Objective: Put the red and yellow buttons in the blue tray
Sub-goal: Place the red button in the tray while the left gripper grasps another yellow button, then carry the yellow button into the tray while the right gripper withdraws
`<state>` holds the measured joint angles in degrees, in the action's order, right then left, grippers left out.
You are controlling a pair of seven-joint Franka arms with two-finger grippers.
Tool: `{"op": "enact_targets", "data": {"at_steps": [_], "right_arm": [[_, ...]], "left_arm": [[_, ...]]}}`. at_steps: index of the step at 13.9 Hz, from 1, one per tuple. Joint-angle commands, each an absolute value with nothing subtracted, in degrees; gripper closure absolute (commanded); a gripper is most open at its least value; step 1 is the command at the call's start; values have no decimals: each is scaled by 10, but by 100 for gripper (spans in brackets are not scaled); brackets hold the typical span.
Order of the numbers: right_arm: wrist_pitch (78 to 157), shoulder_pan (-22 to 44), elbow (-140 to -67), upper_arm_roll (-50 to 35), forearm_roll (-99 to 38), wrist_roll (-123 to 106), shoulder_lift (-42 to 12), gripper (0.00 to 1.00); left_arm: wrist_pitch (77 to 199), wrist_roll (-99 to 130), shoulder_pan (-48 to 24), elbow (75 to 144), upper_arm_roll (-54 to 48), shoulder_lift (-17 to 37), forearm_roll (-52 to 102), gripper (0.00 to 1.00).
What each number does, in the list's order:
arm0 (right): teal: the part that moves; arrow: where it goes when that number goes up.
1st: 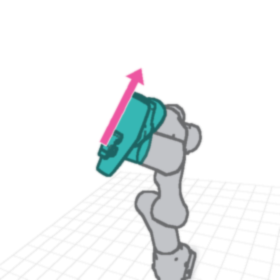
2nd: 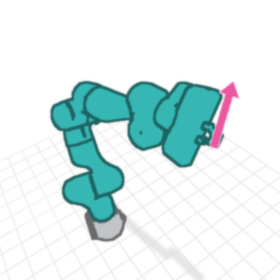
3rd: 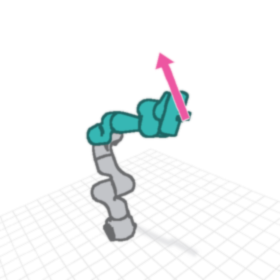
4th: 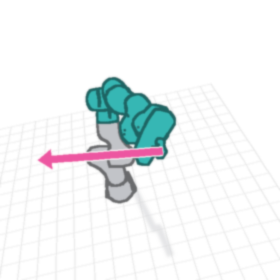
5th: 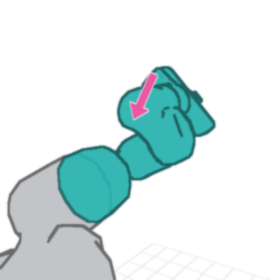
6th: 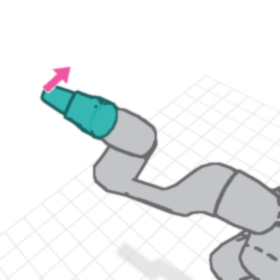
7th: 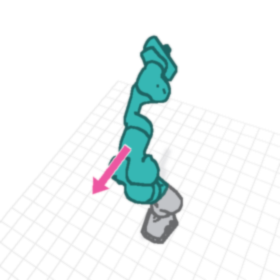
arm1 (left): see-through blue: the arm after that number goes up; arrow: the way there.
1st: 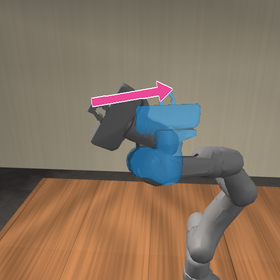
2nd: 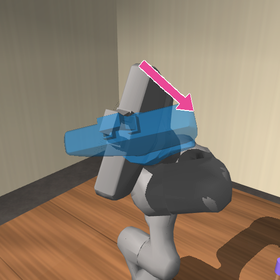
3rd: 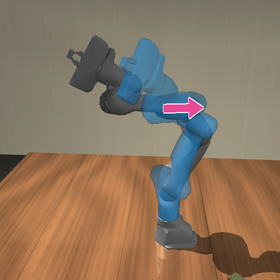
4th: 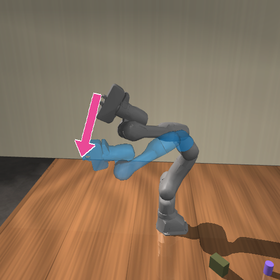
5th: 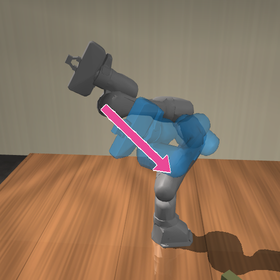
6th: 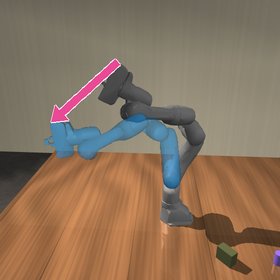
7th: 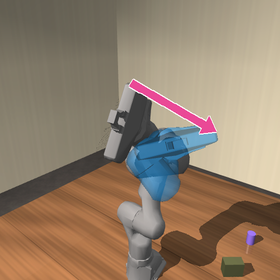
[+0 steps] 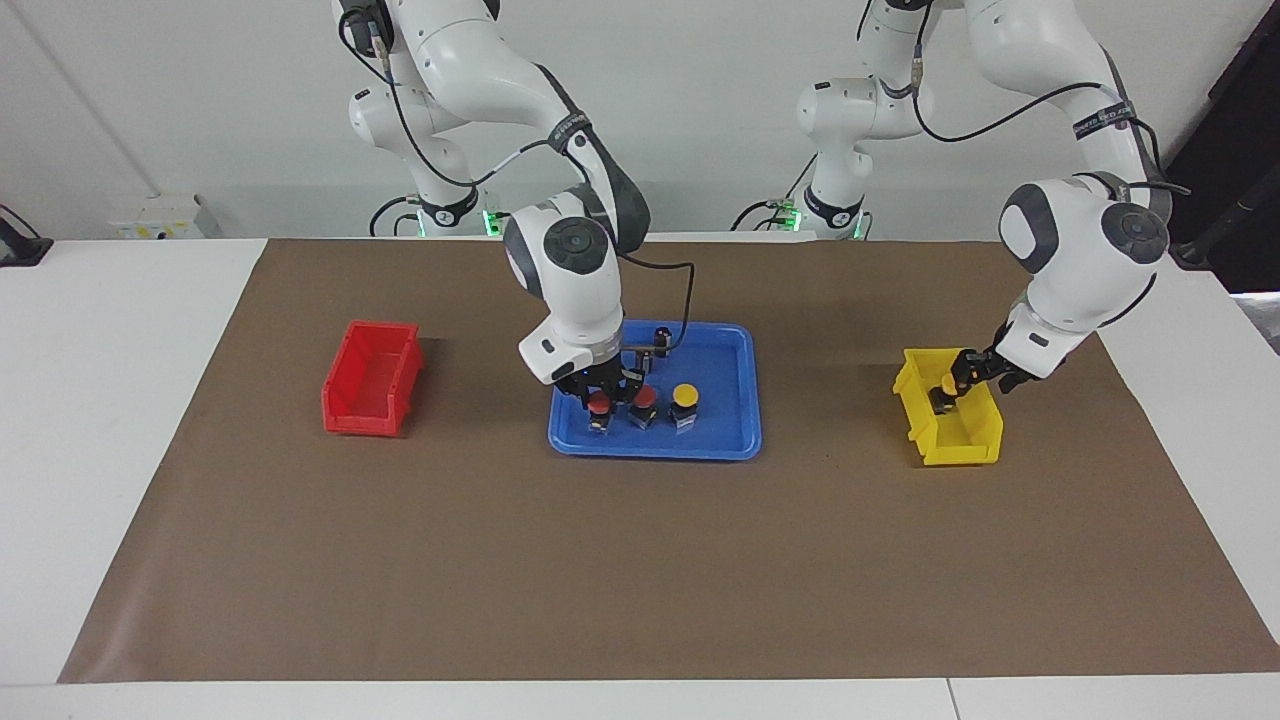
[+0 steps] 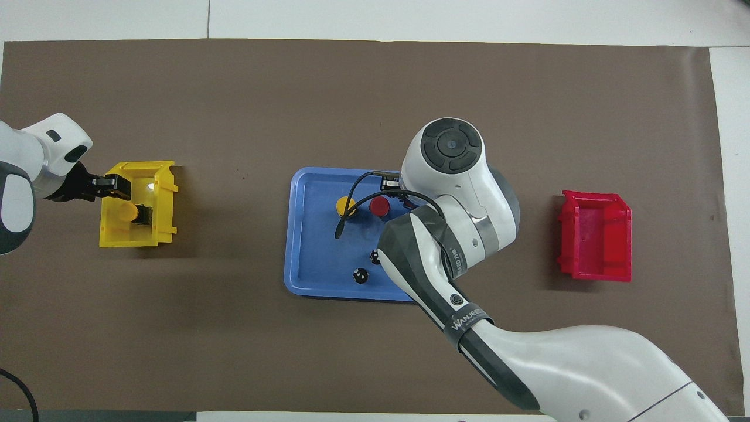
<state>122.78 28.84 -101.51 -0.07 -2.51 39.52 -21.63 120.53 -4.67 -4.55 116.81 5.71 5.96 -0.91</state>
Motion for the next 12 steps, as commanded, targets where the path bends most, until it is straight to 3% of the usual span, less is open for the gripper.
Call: {"op": "enact_targets", "data": {"at_steps": [1,2,3,4,6,10,11,12], "right_arm": [[1245,290,-1047,3,-25,402,-201,64],[1247,289,-1049,2,-25,401,-199,61],[1246,287,-1050,3,-25,400,-199,51],[1245,287,-1050,4,-24,400,-199,23],[1239,282,-1038,4,3,396,-200,0],[1195,237,-997,8,17,384,-167,0],[1176,224,-994,8,18,375,-148,0],[1158,211,-988,10,17,370,-129,0]], "left_arm": [[1228,-44,-51,1217,54,26,-18,29],[1237,-44,-51,1229,54,22,-18,29],[1242,-44,-51,1237,54,19,-18,29],[1244,-44,-52,1242,54,17,-18,29],[1249,-43,-55,1247,54,16,-18,29],[1288,-43,-57,1273,54,16,-18,29],[1288,-41,-57,1274,54,16,-18,41],[1289,-22,-57,1272,54,17,-14,98]]}}
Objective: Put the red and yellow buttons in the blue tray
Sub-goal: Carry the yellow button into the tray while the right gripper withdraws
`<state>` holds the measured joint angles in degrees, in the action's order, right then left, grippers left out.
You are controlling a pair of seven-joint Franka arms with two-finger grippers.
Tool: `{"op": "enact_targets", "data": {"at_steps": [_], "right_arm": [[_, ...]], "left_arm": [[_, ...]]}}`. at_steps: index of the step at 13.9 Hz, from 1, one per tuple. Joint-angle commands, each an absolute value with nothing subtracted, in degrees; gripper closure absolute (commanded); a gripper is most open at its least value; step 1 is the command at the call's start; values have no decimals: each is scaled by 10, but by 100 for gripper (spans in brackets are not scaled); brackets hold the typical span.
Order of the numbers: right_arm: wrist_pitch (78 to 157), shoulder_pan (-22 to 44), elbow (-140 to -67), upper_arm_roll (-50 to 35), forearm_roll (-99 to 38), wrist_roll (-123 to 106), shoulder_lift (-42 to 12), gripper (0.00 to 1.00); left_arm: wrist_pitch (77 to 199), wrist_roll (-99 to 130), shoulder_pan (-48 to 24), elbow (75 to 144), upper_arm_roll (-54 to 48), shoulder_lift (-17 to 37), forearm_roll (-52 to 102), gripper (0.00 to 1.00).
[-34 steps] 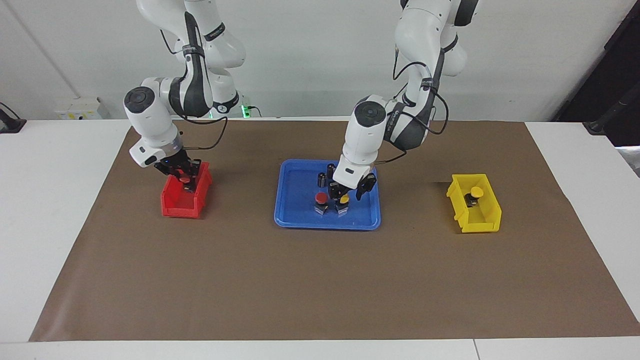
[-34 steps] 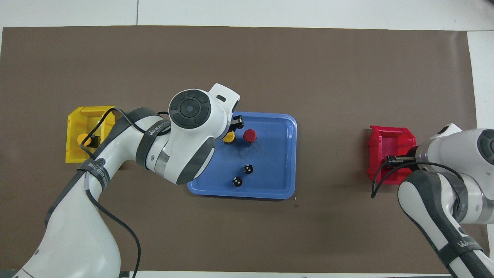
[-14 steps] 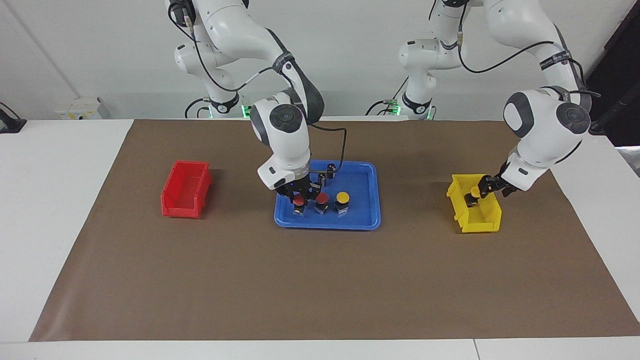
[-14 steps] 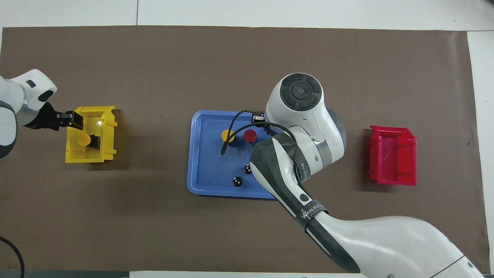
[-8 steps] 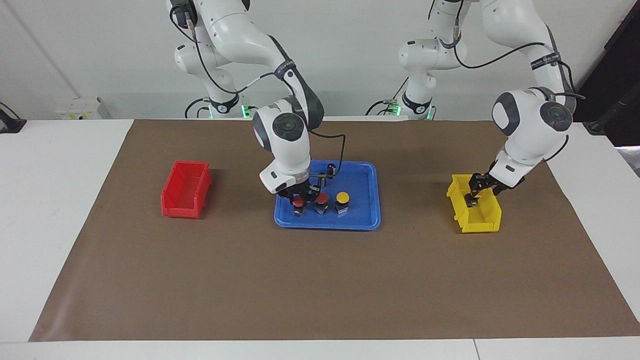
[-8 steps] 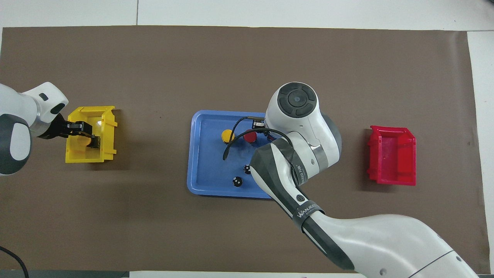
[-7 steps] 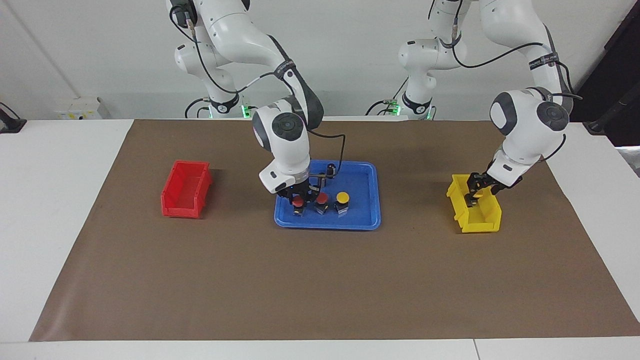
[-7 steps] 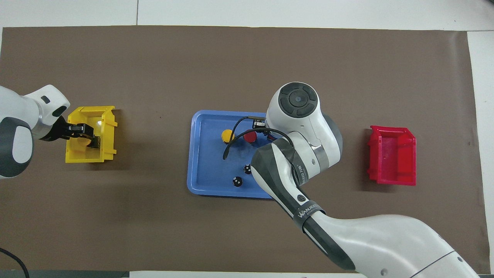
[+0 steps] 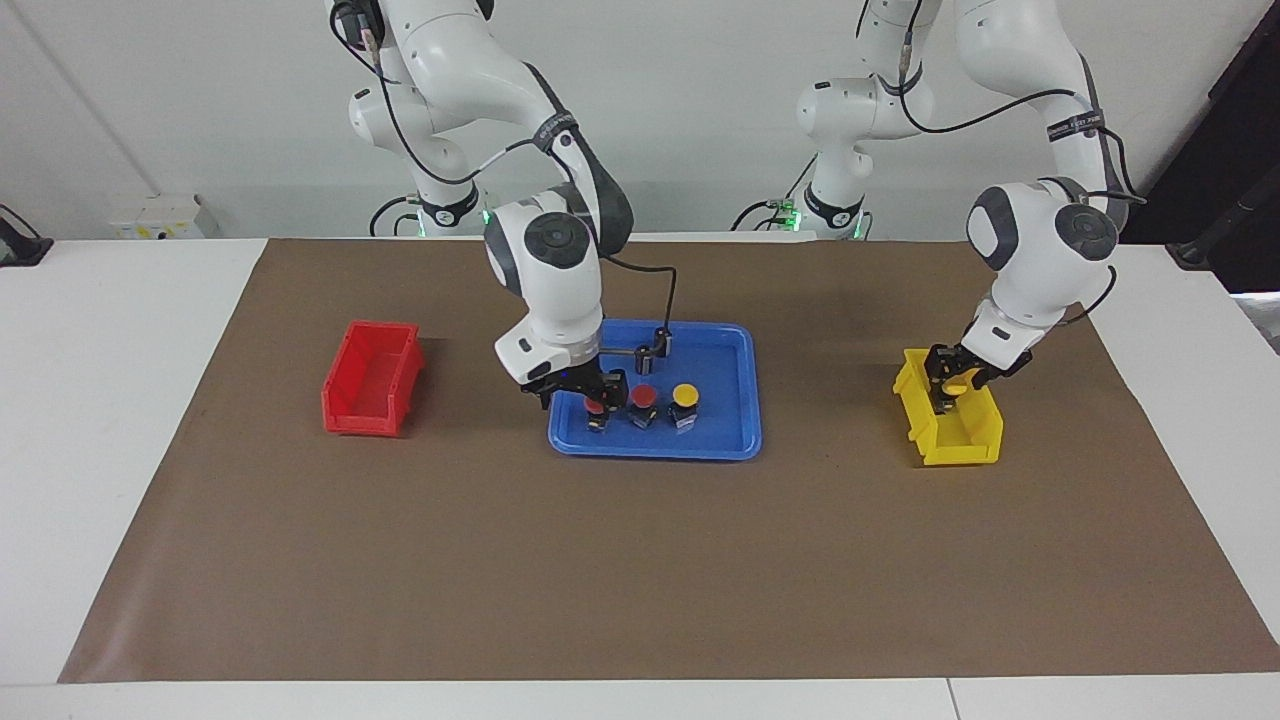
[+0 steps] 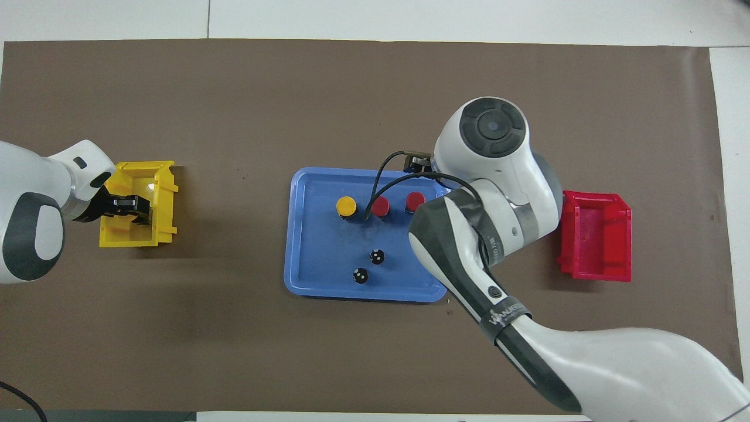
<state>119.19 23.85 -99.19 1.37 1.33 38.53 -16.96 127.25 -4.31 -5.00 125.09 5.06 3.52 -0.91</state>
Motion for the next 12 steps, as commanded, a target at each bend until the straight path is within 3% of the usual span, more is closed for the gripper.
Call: {"op": "enact_targets", "data": {"at_steps": [1,3,5,6,8,12], "right_arm": [[1131,189,-974,10,18,367,-116,0],[1059,147,-922,7,15,304,-113,0],[994,116,-890,9,16,264,-102,0],[972,99,-889,9,16,245,-89,0],[934,63,-890,8,13,184,-62,0],[859,-21,-899,2,16,78,-3,0]], "left_arm": [[1293,19,-59,1269,54,18,-14,99],[1227,23,-60,1201,53,29,-14,99],[1010,29,-79,1008,50,62,-11,99],[954,45,-108,945,50,69,-2,99],[982,190,-189,941,50,69,24,99],[1152,294,-328,1047,48,73,71,99]]}}
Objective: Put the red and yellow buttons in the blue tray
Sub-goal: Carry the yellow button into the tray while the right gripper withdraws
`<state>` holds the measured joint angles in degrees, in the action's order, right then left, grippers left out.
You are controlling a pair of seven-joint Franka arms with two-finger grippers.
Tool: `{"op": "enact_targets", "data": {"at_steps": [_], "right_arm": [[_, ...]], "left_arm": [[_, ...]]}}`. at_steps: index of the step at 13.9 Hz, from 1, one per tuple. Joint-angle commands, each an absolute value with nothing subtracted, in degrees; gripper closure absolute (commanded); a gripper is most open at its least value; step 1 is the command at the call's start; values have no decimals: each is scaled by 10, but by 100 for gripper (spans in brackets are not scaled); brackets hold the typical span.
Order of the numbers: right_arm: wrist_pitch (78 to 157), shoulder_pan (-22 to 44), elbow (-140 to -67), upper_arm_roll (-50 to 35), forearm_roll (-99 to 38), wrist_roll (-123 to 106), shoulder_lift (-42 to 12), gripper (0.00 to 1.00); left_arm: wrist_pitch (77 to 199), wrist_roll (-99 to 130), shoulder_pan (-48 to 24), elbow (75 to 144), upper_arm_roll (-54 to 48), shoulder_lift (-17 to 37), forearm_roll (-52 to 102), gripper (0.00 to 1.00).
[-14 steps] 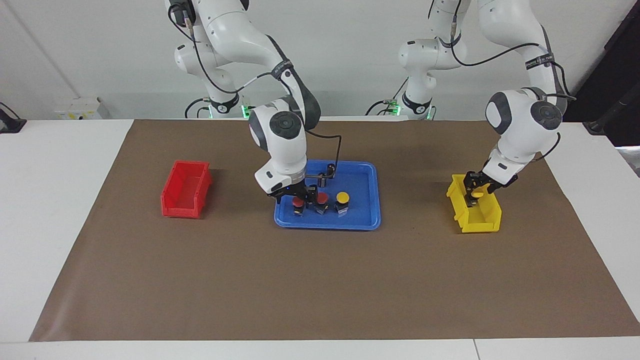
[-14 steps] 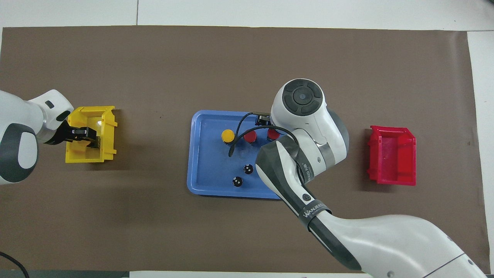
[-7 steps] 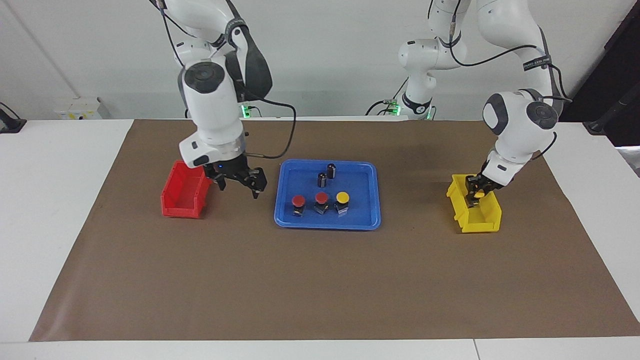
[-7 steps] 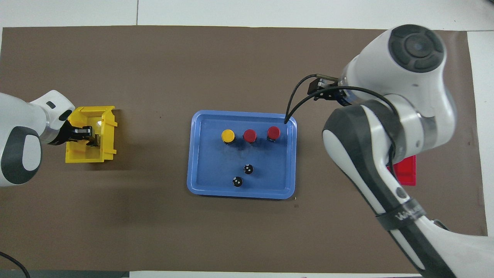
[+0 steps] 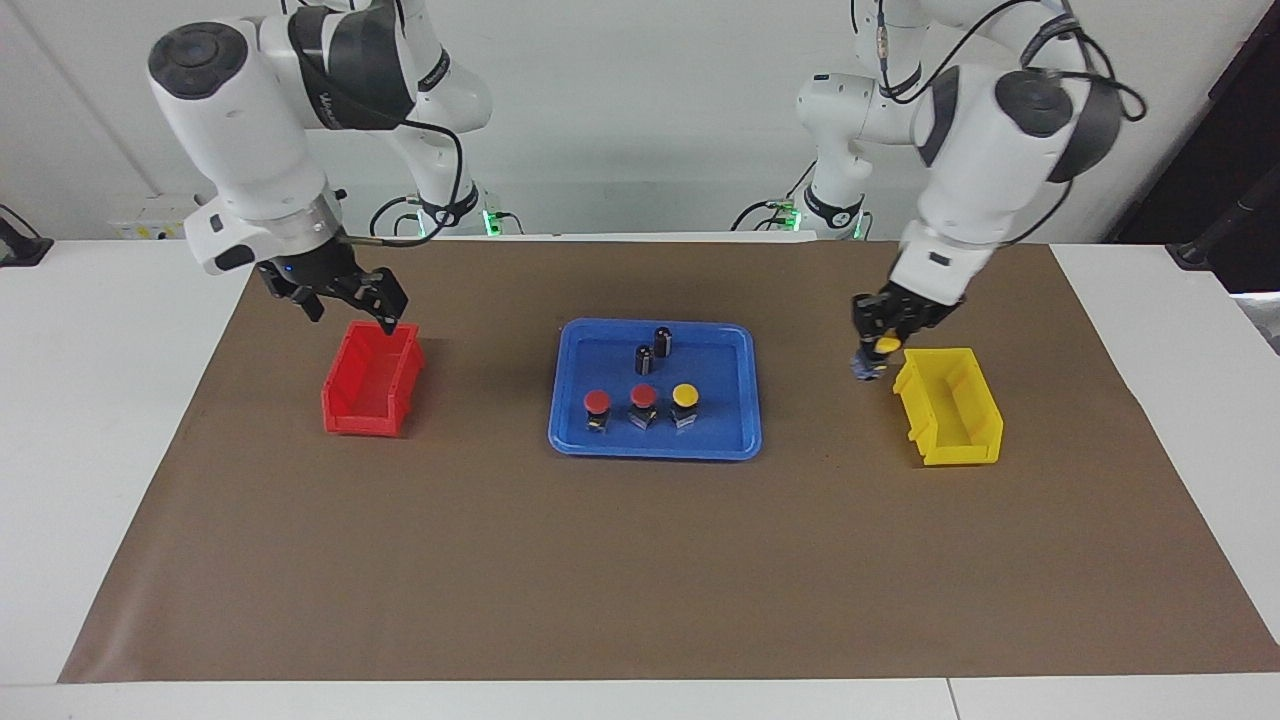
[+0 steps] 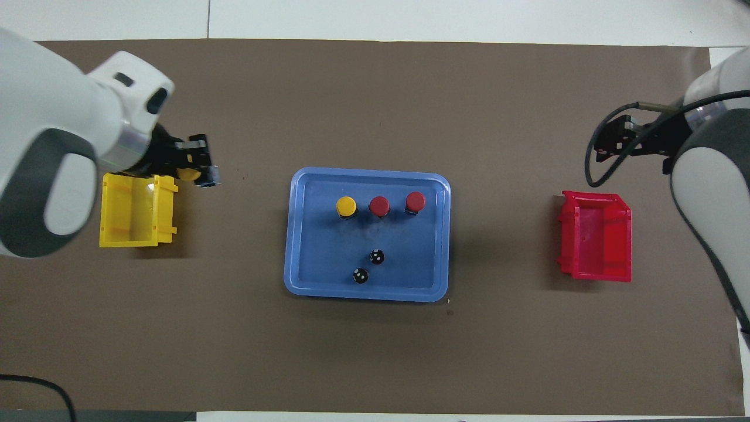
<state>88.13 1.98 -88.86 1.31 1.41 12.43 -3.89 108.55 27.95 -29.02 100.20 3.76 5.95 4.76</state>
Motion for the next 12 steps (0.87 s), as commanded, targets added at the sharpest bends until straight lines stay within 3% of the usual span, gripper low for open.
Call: {"op": "enact_targets", "data": {"at_steps": [1,6,9,10,11,12], "right_arm": [[851,-37,-899,5,17,57,10,0],[886,-89,-936,10,12,-26,25,0],[860,-93,-926,21,16,-36,26,0],[853,-93,-926,22,16,-39,28,0],[849,-93,-930,21,15,-38,31,0],[849,-91,-932,21,15,-33,32,0]], "left_arm": [[1189,303,-348,1062,48,89,71,99],[1266,308,-371,1089,48,134,72,99],[1283,328,-380,1091,48,150,73,97],[1290,352,-381,1091,48,154,72,72],[1288,351,-381,1091,48,156,72,15],[1280,351,-382,1084,50,154,69,0]]}}
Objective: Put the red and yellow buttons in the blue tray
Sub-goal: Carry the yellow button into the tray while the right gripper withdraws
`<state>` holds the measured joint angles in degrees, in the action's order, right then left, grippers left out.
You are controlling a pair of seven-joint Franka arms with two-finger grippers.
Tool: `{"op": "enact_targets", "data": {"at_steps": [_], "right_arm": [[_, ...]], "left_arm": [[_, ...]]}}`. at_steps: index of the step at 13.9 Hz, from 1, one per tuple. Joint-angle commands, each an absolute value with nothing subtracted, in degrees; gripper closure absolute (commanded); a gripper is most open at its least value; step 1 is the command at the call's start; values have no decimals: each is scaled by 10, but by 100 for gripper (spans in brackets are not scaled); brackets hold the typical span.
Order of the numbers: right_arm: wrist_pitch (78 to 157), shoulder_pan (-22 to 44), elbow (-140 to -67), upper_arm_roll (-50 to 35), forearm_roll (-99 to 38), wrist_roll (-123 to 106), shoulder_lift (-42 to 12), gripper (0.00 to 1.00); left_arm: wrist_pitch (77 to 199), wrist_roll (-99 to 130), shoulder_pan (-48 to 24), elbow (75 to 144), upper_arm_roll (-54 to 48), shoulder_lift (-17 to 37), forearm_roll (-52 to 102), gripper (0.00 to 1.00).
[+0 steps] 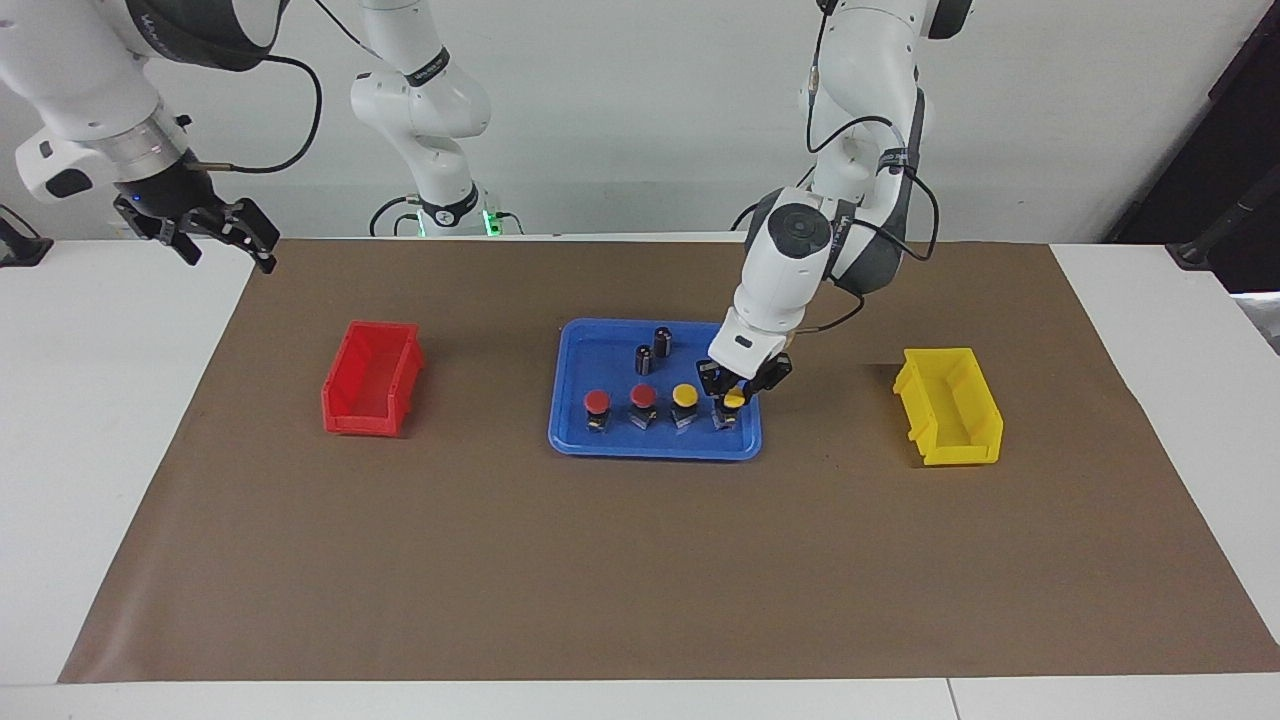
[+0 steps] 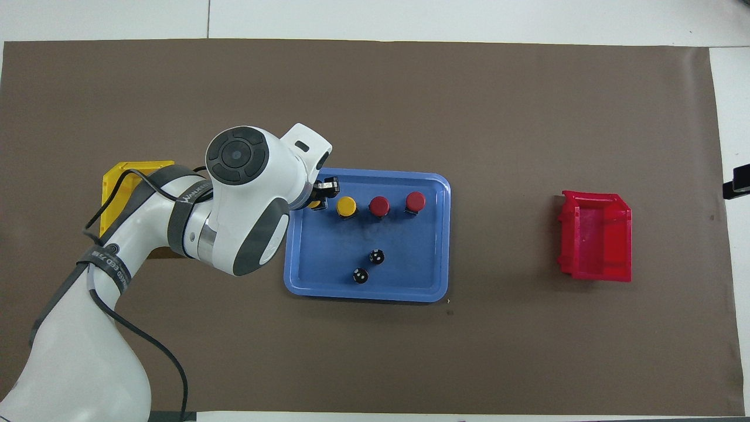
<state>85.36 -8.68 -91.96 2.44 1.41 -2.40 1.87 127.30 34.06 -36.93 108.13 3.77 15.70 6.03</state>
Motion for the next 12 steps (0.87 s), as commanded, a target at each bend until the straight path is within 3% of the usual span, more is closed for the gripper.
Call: {"op": "enact_targets", "data": {"at_steps": [1,5,6,8,12], "right_arm": [[851,-87,-933,21,15,-33,33,0],[848,-84,-937,13,12,-35,33,0],[848,-83,-936,13,11,-35,33,0],[848,-76,-937,12,10,-35,33,0],[848,-76,-936,12,10,-35,33,0]], "left_arm": [[1263,351,-383,1072,51,146,66,0],[986,277,-371,893,68,113,24,0],[947,227,-355,875,83,103,19,0],[899,118,-303,876,89,53,17,0],[868,-46,-173,874,90,25,16,0]]}}
